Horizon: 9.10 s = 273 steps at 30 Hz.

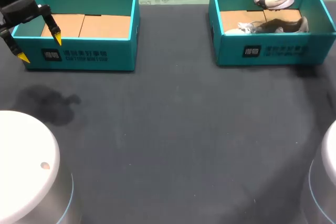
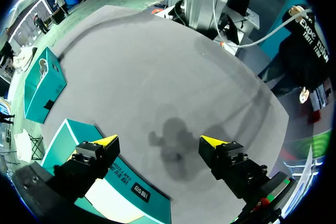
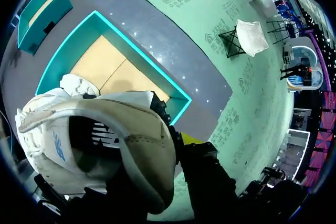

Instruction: Take the shoe out of the shoebox, open the shoe tongue, remove and reinsert the insole, then place the shoe into the shoebox

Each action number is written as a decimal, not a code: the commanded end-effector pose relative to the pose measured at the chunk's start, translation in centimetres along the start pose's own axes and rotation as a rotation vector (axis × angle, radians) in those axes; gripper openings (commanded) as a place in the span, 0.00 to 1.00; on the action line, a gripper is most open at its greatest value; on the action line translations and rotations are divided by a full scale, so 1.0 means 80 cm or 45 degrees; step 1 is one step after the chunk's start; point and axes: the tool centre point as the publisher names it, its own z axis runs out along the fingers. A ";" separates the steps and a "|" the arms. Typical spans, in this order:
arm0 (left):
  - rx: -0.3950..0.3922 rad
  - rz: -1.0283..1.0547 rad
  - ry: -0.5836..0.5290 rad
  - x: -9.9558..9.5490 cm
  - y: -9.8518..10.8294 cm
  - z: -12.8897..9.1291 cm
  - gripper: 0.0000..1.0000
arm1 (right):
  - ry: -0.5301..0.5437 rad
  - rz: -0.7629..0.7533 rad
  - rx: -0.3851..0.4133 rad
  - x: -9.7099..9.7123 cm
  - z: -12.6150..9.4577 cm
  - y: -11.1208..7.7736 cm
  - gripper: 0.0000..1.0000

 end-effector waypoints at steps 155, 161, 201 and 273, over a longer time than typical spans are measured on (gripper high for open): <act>-0.002 0.000 0.003 0.000 0.000 0.000 1.00 | 0.150 1.109 0.239 0.100 0.268 -0.022 0.32; -0.002 0.000 0.003 0.000 0.000 0.000 1.00 | 0.142 1.106 0.241 0.100 0.267 -0.020 0.43; -0.013 -0.001 -0.001 0.004 -0.004 -0.008 1.00 | 0.250 1.138 0.130 0.174 0.048 -0.057 1.00; -0.268 -3.349 -0.467 -0.009 0.109 -0.080 1.00 | 0.460 1.290 0.321 0.392 -0.030 -0.170 1.00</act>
